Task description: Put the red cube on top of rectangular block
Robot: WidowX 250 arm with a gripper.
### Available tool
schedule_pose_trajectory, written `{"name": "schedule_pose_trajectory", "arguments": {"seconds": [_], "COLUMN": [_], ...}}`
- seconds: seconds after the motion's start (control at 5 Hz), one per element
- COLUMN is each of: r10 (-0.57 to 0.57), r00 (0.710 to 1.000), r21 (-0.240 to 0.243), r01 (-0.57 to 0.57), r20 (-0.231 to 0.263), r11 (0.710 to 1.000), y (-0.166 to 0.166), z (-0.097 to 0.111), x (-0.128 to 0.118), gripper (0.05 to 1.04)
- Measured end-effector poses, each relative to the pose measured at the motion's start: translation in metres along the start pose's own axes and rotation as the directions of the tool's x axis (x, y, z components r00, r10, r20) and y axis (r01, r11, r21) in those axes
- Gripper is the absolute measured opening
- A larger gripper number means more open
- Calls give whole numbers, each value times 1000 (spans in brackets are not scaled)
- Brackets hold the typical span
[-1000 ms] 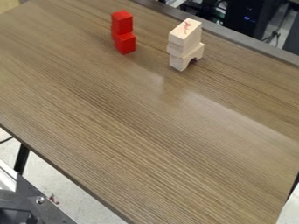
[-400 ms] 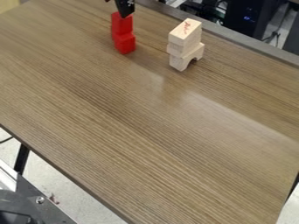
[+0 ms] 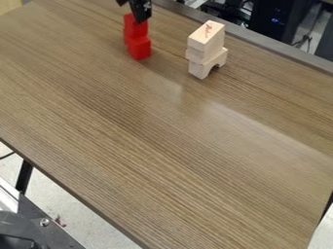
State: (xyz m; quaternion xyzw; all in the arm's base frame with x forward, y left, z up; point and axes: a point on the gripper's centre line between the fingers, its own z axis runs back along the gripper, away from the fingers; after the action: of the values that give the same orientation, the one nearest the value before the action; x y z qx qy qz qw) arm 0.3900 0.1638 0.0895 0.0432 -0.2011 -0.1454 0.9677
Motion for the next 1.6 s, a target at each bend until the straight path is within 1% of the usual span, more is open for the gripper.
{"name": "schedule_pose_trajectory", "arguments": {"seconds": [0.2, 0.4, 0.6, 0.8, 1.0, 1.2, 1.4, 1.6], "r10": [17, 23, 33, 63, 63, 74, 117, 102], "r00": [1000, 1000, 999, 998, 998, 997, 993, 985], "r21": [-29, -35, -56, -34, -26, -34, -74, -70], "r01": [-17, -23, -34, -64, -64, -74, -115, -93], "r20": [-12, -12, -19, -18, -16, -9, 30, 137], "r11": [999, 999, 998, 997, 998, 997, 991, 993], "y": [-3, -4, -7, -7, -6, -8, -17, -33], "z": [-6, -9, -20, -27, -26, -26, -23, 10], "x": [-2, -3, -5, -12, -11, -10, 1, 35], "gripper": [1000, 1000, 952, 661, 594, 593, 593, 593]}}
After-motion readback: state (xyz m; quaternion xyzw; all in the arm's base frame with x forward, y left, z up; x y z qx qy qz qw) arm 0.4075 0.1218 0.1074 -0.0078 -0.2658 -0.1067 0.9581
